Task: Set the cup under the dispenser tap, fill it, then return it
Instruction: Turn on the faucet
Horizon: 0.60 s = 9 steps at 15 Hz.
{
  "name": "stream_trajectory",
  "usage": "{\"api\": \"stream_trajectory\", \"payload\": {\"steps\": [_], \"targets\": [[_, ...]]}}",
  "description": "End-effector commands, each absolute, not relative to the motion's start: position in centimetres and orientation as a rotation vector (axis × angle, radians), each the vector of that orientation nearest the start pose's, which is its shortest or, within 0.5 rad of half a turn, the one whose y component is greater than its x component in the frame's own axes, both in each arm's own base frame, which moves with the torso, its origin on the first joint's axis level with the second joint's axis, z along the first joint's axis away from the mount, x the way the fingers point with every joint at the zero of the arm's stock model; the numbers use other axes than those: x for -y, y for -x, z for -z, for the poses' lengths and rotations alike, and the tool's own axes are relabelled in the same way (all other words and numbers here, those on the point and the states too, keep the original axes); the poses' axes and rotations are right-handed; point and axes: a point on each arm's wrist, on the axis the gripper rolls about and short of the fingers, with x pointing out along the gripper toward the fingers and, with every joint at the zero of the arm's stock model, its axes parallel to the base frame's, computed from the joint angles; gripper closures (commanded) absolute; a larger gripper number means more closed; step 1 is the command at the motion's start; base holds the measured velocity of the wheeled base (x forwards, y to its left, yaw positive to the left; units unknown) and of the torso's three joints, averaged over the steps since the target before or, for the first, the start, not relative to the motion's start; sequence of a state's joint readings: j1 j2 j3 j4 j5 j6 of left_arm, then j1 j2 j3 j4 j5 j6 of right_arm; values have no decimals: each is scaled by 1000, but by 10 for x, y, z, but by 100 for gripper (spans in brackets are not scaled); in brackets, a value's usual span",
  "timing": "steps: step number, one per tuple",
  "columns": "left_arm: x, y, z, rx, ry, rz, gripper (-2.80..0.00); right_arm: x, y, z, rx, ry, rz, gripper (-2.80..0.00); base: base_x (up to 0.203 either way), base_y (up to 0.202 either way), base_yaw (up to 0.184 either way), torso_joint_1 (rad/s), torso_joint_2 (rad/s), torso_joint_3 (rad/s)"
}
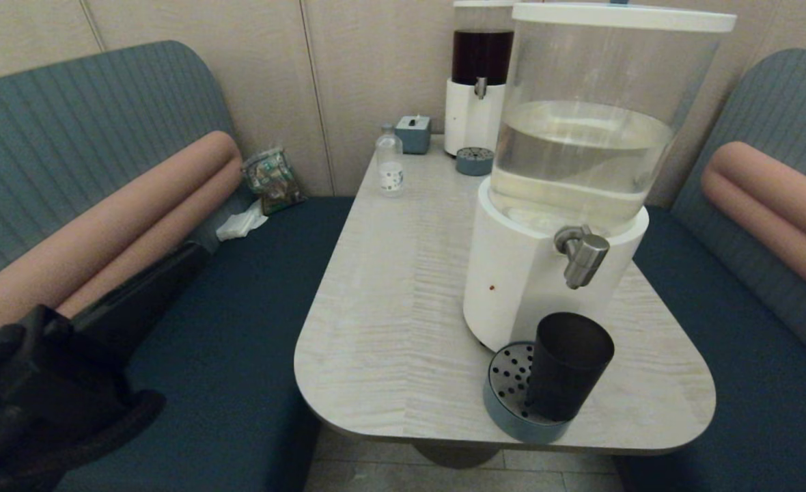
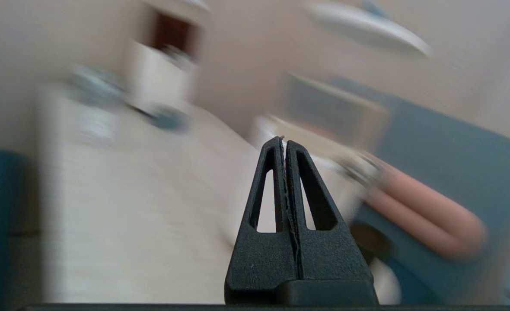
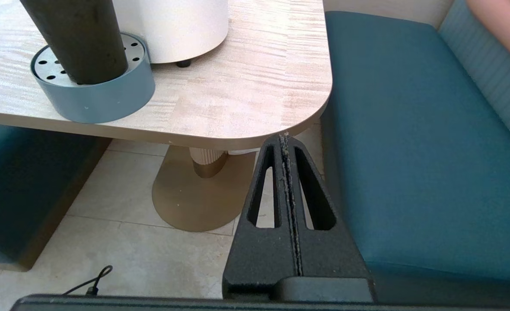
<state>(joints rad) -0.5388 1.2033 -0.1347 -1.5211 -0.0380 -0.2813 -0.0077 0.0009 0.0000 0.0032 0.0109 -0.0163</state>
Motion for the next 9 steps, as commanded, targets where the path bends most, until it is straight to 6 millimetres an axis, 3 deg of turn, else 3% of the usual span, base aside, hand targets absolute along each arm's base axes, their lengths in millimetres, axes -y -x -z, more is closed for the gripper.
{"api": "stream_trajectory", "payload": {"steps": [1, 4, 9], "targets": [[46, -99, -220, 492, 383, 533, 0, 0, 23, -75, -5, 17, -4, 0, 0, 0, 0, 0, 0, 0], [20, -56, -228, 679, 398, 462, 0, 0, 23, -75, -5, 17, -3, 0, 0, 0, 0, 0, 0, 0], [-1, 7, -211, 866, 396, 373, 0, 0, 23, -75, -5, 17, -4, 0, 0, 0, 0, 0, 0, 0]]}}
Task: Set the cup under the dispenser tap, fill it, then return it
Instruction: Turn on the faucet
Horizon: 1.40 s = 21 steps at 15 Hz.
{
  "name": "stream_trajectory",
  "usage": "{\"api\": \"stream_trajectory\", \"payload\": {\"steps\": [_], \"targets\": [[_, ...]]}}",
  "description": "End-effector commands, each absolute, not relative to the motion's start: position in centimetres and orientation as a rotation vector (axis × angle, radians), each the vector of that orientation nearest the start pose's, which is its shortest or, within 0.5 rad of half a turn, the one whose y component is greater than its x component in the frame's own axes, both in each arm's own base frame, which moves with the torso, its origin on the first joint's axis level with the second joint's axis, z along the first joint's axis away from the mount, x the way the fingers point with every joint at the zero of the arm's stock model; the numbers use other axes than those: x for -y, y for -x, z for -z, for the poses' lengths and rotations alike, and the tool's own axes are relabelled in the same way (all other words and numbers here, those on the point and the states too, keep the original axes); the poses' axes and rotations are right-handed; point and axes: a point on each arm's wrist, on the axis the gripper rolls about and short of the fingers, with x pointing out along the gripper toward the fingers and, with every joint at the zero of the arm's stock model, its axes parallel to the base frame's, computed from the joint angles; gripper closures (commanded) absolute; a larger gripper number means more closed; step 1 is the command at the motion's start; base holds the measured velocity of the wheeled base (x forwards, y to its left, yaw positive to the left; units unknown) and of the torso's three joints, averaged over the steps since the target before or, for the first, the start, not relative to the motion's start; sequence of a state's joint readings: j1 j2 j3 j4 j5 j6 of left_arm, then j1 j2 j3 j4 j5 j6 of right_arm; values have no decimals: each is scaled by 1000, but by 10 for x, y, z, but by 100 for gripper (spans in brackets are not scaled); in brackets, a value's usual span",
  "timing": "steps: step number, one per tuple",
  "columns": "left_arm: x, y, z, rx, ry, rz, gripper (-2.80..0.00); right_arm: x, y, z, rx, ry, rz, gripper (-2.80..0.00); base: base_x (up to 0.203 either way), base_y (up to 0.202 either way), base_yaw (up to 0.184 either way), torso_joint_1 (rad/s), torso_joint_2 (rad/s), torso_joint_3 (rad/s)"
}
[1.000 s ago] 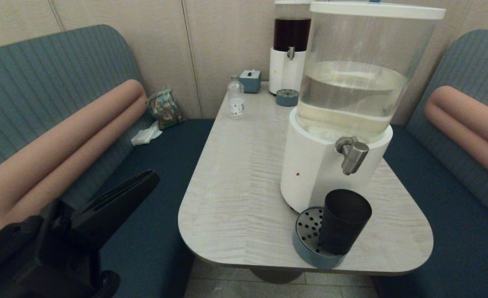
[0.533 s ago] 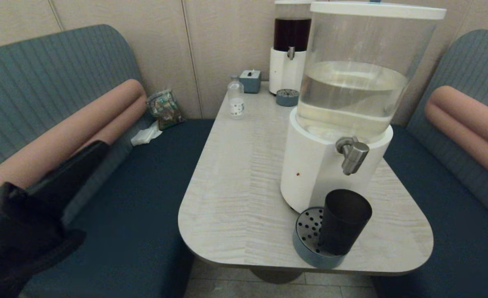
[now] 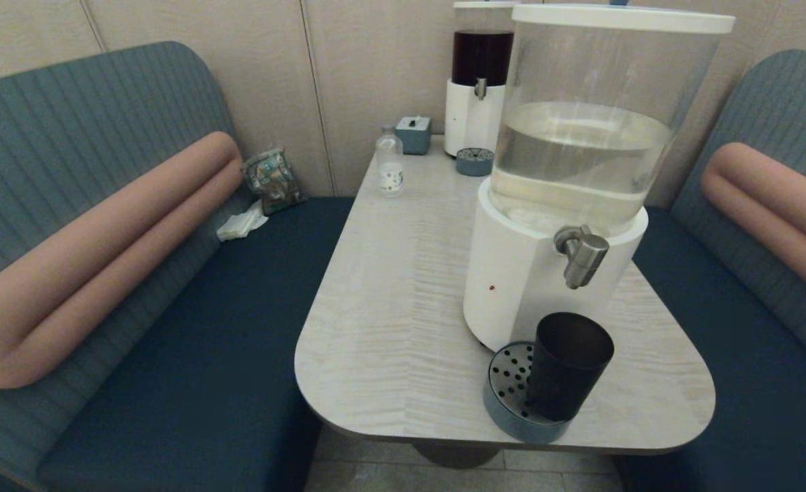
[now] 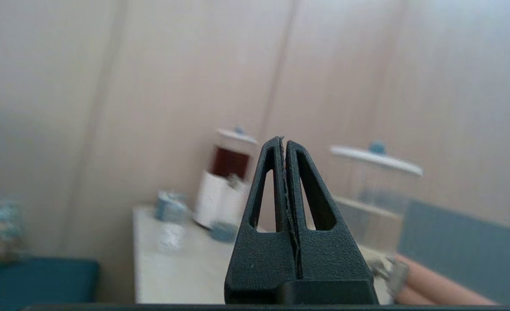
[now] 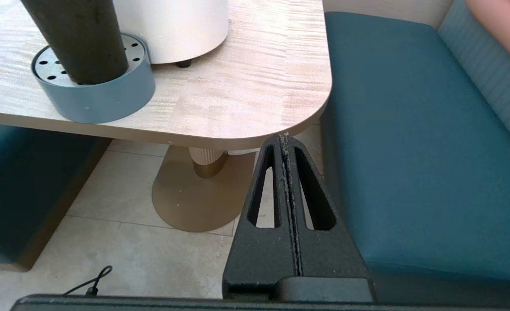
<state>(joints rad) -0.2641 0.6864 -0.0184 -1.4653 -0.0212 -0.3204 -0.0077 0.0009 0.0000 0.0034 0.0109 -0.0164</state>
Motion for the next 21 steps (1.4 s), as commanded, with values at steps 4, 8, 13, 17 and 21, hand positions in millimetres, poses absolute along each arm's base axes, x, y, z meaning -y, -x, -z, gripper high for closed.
{"api": "stream_trajectory", "payload": {"steps": [4, 8, 13, 17, 21], "targets": [[-3, 32, -196, 909, 385, 288, 0, 0, 23, -75, -5, 17, -5, 0, 0, 0, 0, 0, 0, 0], [-2, 46, -191, 971, 361, 257, 0, 0, 23, -75, -5, 17, -5, 0, 0, 0, 0, 0, 0, 0], [2, 52, -179, 932, 280, 216, 0, 0, 23, -75, -5, 17, -3, 0, 0, 0, 0, 0, 0, 0], [2, 61, -155, 877, 254, 192, 0, 0, 23, -75, -6, 17, -4, 0, 0, 0, 0, 0, 0, 0], [2, 37, -127, 520, 109, 111, 0, 0, 23, -75, -6, 17, -3, 0, 0, 0, 0, 0, 0, 0]]}}
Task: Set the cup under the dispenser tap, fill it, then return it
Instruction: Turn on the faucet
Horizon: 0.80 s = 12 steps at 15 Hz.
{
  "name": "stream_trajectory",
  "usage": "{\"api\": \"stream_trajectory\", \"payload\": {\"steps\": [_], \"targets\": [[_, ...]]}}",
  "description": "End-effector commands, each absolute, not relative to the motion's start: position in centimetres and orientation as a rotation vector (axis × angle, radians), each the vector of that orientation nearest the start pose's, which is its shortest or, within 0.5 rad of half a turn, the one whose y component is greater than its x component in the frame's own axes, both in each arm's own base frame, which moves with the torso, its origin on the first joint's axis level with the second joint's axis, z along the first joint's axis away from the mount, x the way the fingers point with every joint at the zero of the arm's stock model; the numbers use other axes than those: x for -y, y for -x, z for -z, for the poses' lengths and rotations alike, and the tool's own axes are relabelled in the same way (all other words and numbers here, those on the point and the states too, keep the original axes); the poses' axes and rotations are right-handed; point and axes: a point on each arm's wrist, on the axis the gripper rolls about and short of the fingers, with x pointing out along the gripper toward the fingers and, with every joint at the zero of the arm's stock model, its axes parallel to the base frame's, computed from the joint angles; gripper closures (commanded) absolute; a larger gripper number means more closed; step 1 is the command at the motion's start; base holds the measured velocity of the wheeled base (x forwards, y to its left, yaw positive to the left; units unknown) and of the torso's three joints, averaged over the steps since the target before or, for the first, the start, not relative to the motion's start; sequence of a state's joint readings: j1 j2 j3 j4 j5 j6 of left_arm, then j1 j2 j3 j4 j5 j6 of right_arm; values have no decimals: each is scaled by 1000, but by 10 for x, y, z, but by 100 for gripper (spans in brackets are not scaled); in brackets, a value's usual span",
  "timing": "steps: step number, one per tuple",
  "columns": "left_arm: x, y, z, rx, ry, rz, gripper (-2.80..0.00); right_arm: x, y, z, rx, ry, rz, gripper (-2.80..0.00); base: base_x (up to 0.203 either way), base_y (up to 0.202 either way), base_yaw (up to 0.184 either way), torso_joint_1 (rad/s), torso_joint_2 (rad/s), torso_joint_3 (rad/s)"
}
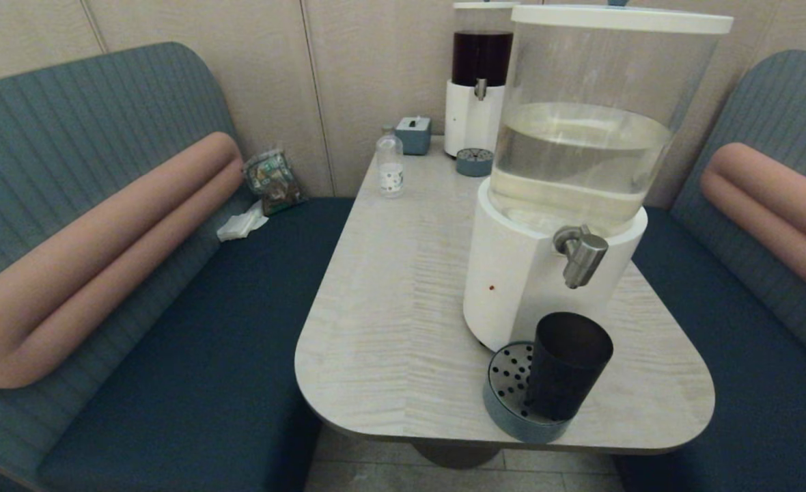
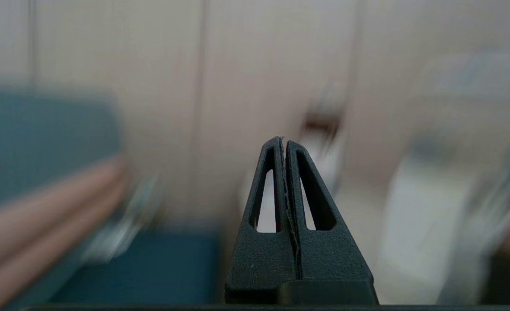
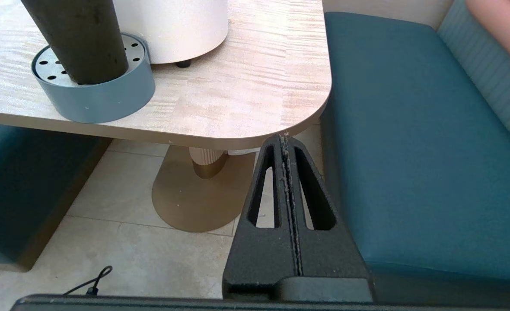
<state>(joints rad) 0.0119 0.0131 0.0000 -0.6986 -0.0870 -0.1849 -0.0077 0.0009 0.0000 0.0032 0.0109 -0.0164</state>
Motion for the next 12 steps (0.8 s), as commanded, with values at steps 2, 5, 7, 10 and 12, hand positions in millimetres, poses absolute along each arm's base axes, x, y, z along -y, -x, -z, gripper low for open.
{"api": "stream_trajectory", "payload": {"steps": [2, 5, 7, 10, 12], "targets": [[2, 26, -102, 260, 27, 70, 0, 0, 23, -75, -5, 17, -3, 0, 0, 0, 0, 0, 0, 0], [0, 23, -80, 43, -21, -24, 0, 0, 23, -75, -6, 17, -3, 0, 0, 0, 0, 0, 0, 0], [0, 23, -76, -2, 46, -17, 0, -1, 23, -74, -10, 30, -7, 0, 0, 0, 0, 0, 0, 0], [0, 23, -77, 10, 68, -23, 0, 0, 23, -75, -8, 38, -6, 0, 0, 0, 0, 0, 0, 0], [0, 23, -77, 10, 71, -23, 0, -1, 23, -74, -19, 64, -8, 0, 0, 0, 0, 0, 0, 0]]}}
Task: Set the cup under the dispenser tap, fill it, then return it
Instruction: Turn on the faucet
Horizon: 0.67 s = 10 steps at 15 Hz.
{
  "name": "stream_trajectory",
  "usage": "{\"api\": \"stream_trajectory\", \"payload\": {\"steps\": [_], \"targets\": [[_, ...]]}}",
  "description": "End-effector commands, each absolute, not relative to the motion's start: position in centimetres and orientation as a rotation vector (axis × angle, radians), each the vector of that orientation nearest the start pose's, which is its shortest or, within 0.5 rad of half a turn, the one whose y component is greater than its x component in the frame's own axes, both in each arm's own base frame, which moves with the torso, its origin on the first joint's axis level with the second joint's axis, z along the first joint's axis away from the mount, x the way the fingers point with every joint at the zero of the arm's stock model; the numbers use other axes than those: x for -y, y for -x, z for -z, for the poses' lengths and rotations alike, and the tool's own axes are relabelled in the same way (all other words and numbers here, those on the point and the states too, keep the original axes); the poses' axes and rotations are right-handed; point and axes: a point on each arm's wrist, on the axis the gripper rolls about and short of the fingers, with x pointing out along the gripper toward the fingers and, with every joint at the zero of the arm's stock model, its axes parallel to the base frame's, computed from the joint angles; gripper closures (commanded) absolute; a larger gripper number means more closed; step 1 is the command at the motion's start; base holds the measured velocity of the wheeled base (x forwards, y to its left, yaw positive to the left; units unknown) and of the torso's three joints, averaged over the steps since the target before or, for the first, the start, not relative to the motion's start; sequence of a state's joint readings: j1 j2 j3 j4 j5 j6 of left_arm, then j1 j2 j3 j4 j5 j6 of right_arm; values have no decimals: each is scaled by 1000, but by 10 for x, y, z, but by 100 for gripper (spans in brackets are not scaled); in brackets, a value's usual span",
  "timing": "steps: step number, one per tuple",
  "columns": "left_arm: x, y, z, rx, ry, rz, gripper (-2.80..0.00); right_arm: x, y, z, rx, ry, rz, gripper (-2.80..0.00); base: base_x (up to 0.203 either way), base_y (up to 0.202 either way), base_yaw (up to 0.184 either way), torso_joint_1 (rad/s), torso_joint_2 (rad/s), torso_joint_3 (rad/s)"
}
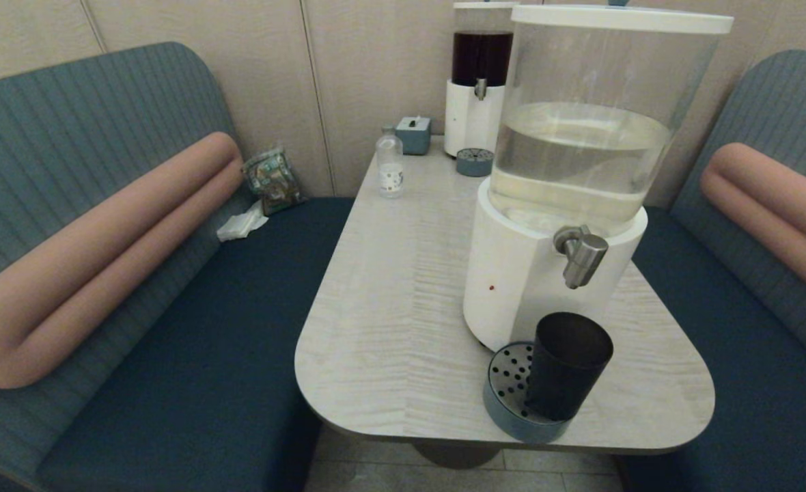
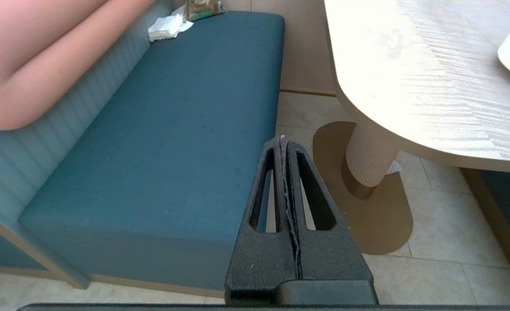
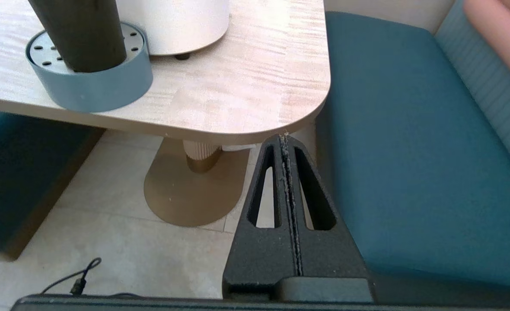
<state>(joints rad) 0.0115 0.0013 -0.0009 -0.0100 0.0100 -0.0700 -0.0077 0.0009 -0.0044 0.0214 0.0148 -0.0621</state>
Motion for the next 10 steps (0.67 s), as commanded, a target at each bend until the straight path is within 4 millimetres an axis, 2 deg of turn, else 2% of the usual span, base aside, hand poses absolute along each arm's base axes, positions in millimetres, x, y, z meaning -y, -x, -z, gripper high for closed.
{"api": "stream_trajectory", "payload": {"steps": [1, 3, 5, 8, 10], "targets": [[0, 23, -77, 10, 71, -23, 0, -1, 24, -76, -19, 63, -9, 0, 0, 0, 0, 0, 0, 0], [0, 23, -77, 10, 71, -23, 0, -1, 31, -97, 11, 37, -11, 0, 0, 0, 0, 0, 0, 0], [0, 23, -77, 10, 71, -23, 0, -1, 36, -137, 5, -53, -29, 0, 0, 0, 0, 0, 0, 0], [0, 23, -77, 10, 71, -23, 0, -2, 7, -185, -144, -196, -82, 0, 0, 0, 0, 0, 0, 0], [0, 23, -77, 10, 71, -23, 0, -4, -19, -207, -219, -243, -135, 0, 0, 0, 0, 0, 0, 0]]}}
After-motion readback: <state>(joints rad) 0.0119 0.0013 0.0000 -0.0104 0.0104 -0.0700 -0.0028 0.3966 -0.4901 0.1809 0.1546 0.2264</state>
